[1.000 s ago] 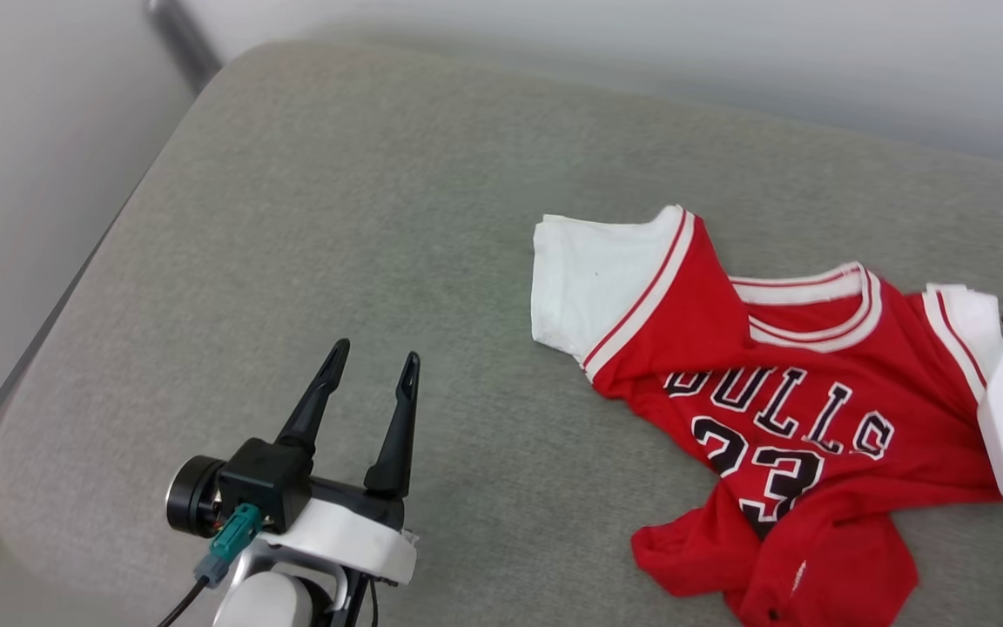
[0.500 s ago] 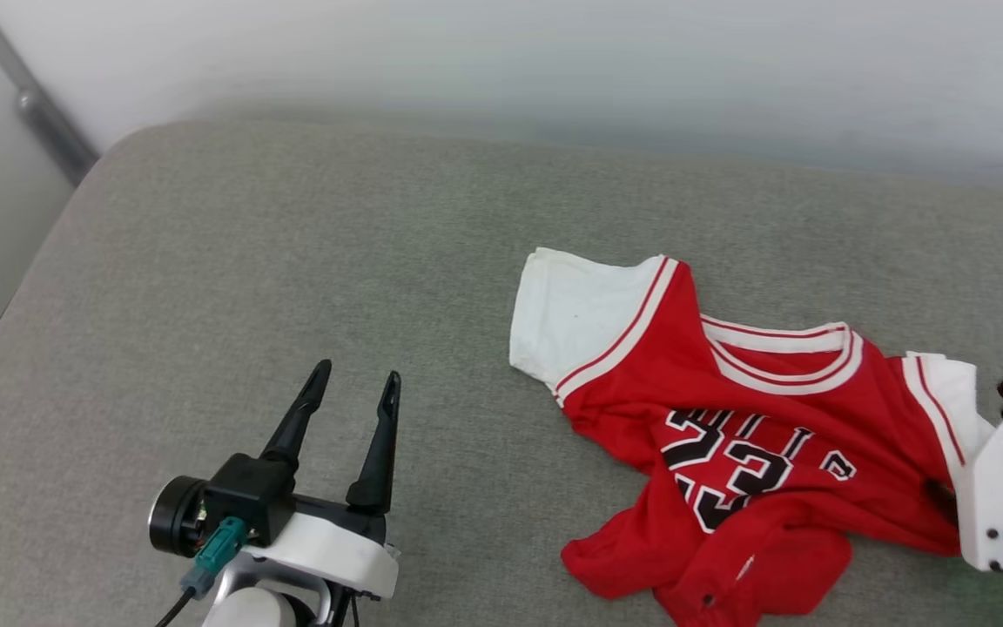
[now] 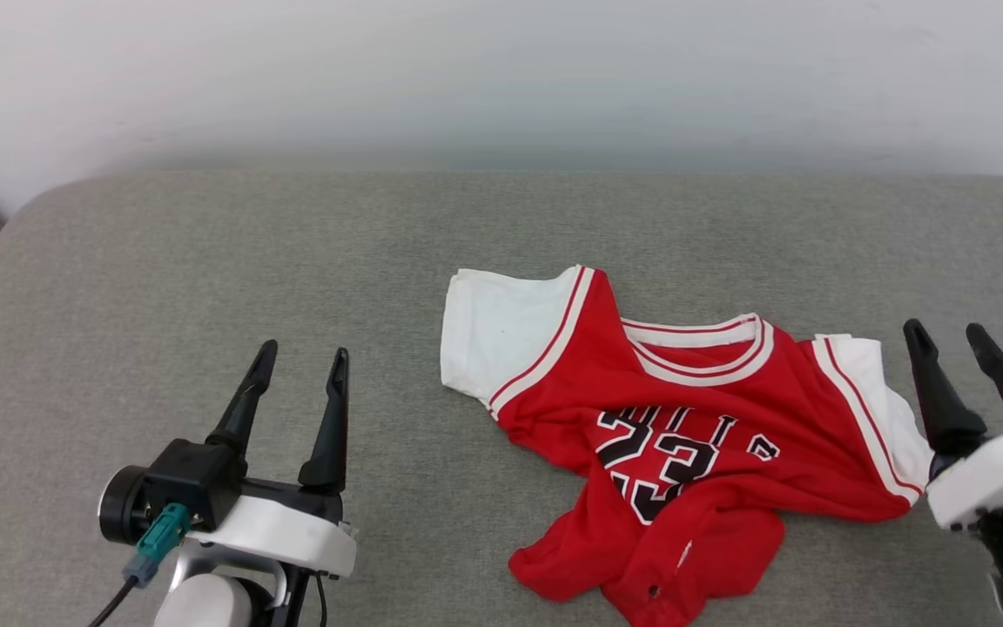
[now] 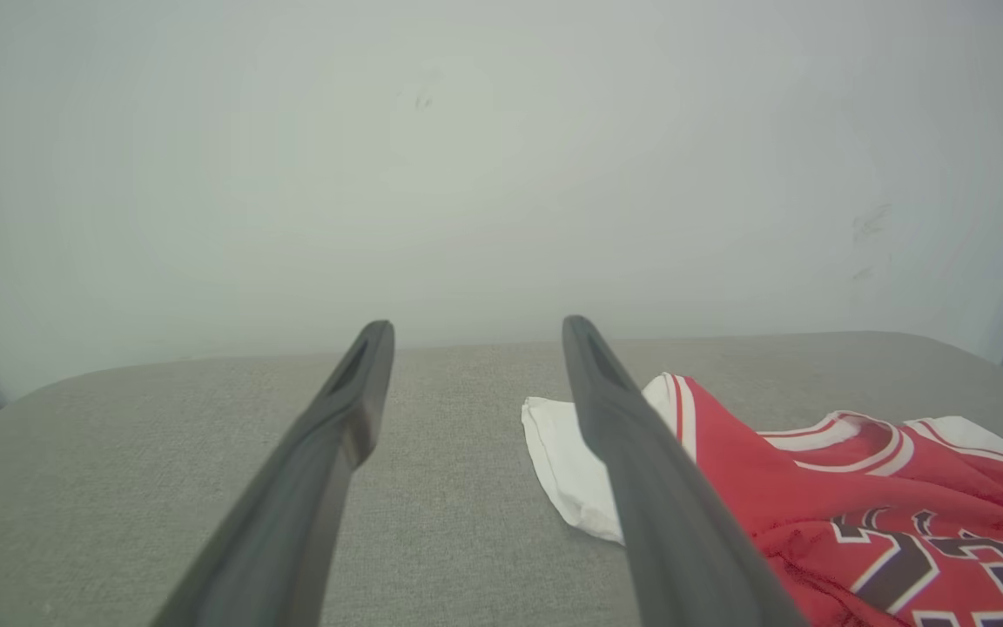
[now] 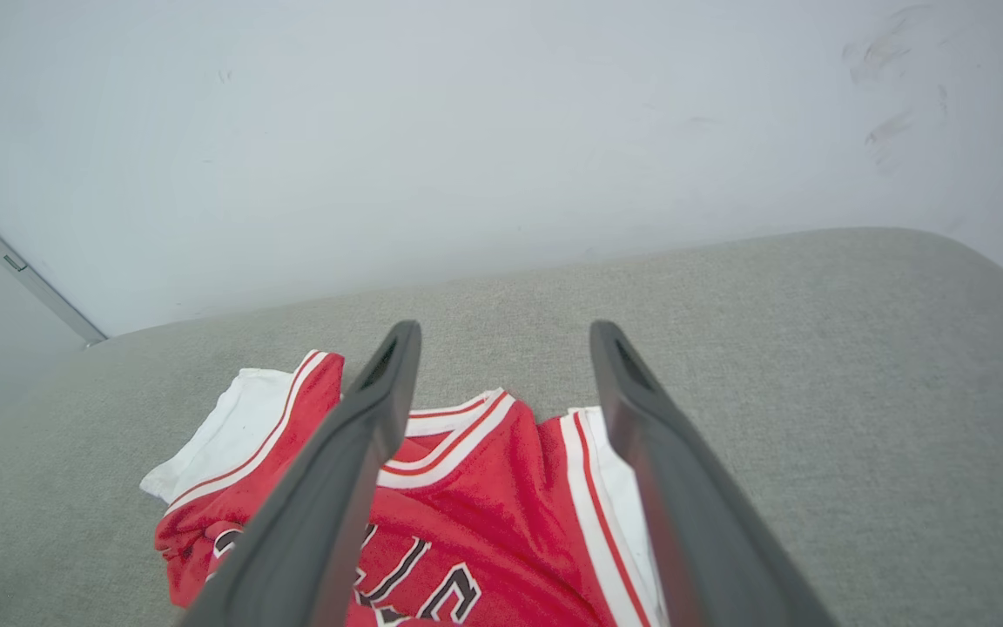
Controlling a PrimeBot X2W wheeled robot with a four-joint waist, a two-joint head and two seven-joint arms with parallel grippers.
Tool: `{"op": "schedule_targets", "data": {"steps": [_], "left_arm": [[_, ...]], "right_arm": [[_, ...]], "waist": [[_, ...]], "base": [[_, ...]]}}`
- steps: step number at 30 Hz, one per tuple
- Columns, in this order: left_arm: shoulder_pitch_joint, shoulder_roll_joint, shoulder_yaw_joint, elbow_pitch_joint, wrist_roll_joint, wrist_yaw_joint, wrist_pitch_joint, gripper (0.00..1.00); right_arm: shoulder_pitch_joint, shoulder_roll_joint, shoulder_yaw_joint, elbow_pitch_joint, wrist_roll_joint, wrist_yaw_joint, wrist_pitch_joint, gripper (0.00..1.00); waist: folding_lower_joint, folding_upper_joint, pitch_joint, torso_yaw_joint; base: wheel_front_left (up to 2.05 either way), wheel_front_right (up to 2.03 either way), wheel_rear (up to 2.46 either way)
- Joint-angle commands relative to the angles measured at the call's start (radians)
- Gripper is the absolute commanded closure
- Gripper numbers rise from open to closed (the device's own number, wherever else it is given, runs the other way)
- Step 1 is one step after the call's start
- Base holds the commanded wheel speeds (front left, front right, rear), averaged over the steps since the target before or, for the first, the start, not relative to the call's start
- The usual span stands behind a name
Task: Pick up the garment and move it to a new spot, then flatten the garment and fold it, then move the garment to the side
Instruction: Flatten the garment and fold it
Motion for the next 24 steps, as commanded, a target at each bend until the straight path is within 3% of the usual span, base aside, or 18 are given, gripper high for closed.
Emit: {"op": "schedule_targets", "data": {"steps": [1, 6, 10, 17, 24], "left_arm": [[0.006, 0.013, 0.003, -0.001, -0.009, -0.008, 0.009, 0.00], [-0.055, 0.071, -0.002, -0.016, 0.011, -0.027, 0.068, 0.00], [-0.135, 0.127, -0.020, -0.041, -0.024, -0.065, 0.182, 0.00], [-0.370, 0.274, -0.121, -0.035, -0.169, -0.096, 0.535, 0.00], [-0.642, 0.451, -0.343, 0.032, -0.373, -0.096, 0.929, 0.00]], "right_arm": [[0.029, 0.026, -0.021, -0.031, -0.005, 0.000, -0.059, 0.00], [0.092, 0.100, -0.038, -0.099, -0.053, 0.000, -0.227, 0.00], [0.116, 0.142, -0.034, -0.126, -0.101, 0.000, -0.298, 0.00], [0.090, 0.177, -0.040, -0.133, -0.122, 0.000, -0.341, 0.00], [0.062, 0.192, -0.033, -0.084, -0.116, 0.000, -0.368, 0.00]], "waist": [[0.0001, 0.0000, -0.001, -0.023], [0.0001, 0.0000, 0.019, -0.055], [0.0001, 0.0000, 0.052, -0.092], [0.0001, 0.0000, 0.139, -0.164], [0.0001, 0.0000, 0.232, -0.231]], "base": [[0.00, 0.00, 0.00], [0.00, 0.00, 0.00], [0.00, 0.00, 0.00], [0.00, 0.00, 0.00], [0.00, 0.00, 0.00]]}}
